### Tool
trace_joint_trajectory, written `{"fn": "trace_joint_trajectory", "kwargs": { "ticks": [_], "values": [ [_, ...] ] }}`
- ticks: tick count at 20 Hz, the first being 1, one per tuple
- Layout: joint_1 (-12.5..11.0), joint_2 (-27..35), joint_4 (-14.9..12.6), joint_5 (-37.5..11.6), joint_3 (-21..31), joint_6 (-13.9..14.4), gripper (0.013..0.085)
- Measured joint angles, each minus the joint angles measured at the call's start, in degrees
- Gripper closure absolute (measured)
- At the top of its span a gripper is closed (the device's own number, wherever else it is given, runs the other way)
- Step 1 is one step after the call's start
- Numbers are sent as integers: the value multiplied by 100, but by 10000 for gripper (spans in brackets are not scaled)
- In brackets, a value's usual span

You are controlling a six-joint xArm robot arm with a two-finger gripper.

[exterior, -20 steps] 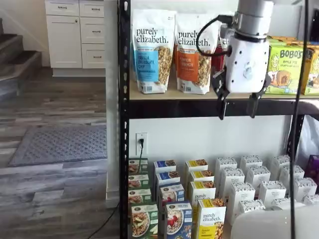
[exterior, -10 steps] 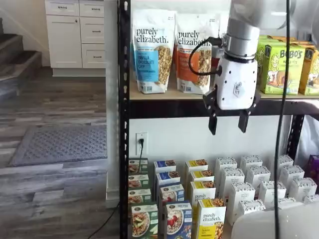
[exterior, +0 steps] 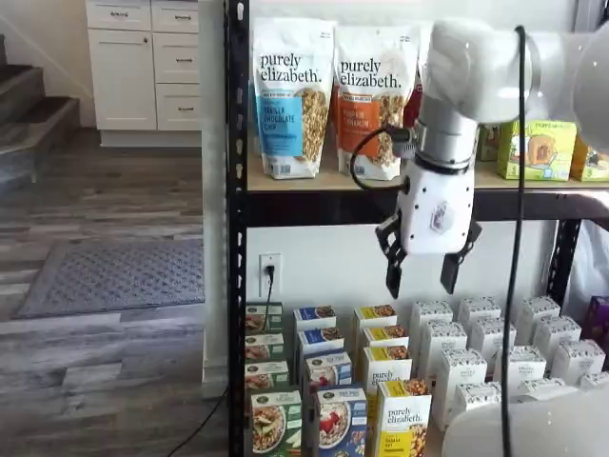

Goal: Pick up the blue and white box that is on the bottom shelf, the second box from the left

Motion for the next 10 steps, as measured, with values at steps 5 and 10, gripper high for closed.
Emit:
{"fn": "trace_joint_trajectory", "kwargs": {
  "ticks": [5, 10],
  "values": [
    [-27, 143, 127, -775, 538, -69, 130],
    [-27, 409, 117, -1649, 983, -85, 130]
  ]
}}
